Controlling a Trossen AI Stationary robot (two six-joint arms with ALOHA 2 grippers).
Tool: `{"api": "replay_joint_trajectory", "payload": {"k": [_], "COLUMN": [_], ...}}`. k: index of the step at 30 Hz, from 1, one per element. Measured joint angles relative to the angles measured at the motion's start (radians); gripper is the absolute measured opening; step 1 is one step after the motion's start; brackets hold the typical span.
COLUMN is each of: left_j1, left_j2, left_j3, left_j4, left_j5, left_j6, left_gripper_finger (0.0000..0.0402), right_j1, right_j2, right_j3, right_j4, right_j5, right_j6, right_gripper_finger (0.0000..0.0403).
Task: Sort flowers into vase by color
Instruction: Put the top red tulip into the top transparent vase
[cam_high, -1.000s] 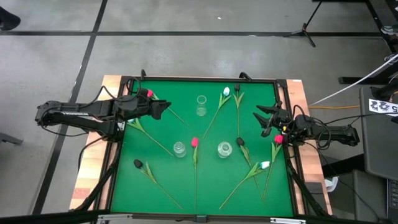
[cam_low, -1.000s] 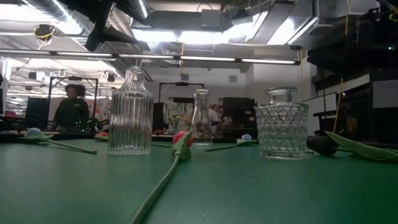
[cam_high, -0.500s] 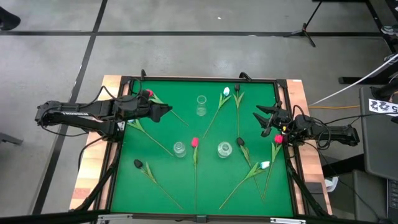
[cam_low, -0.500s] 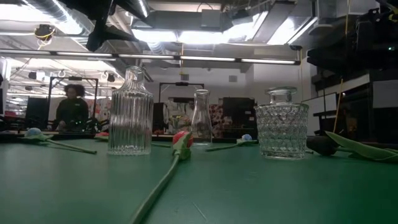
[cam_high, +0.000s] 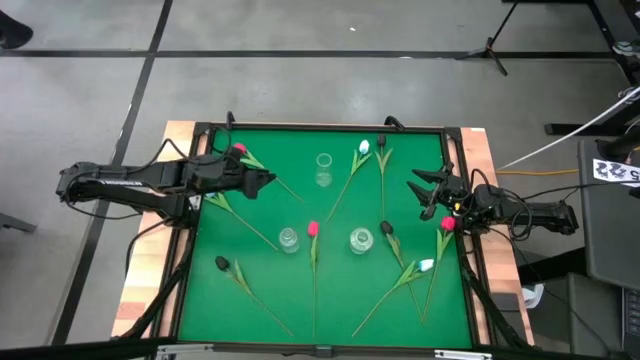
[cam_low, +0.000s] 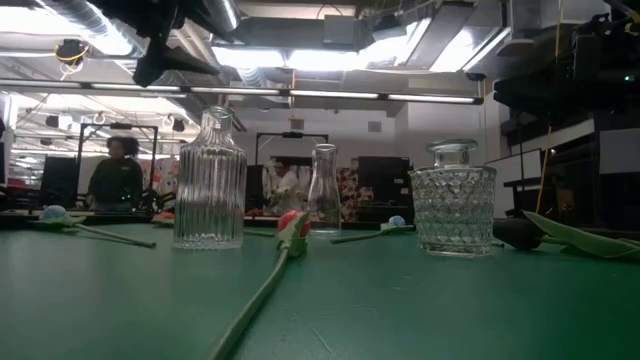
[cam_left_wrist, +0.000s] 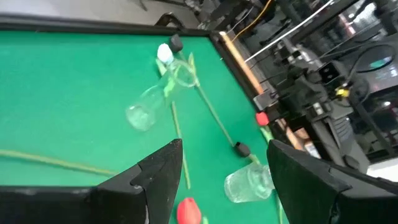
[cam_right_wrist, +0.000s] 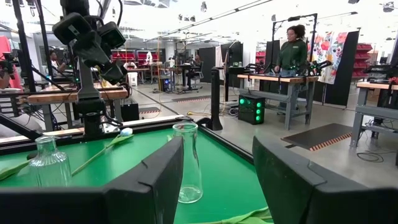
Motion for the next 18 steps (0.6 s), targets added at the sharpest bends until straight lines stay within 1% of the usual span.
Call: {"api": "replay_joint_trajectory", "payload": {"k": [6,11,18], "left_j1": [0.0,0.0,0.0], "left_j2": [0.0,0.0,0.0], "left_j3": [0.0,0.0,0.0], "left_j4": [-0.028,-0.028,-0.028], "left_j5": [0.0,0.0,-0.003], "left_j6": [-0.013,-0.014,-0.015], "left_gripper_finger": [0.023,0.023,0.023], "right_j1": [0.0,0.0,0.0], "right_j2": [0.0,0.0,0.0], "right_j3": [0.0,0.0,0.0], "right_j4": [-0.007,-0.052,-0.046], "right_j5": [0.0,0.008,0.017], "right_j6": [0.0,0.002,0.005], "right_gripper_finger": [0.0193,0.0193,0.0193]}}
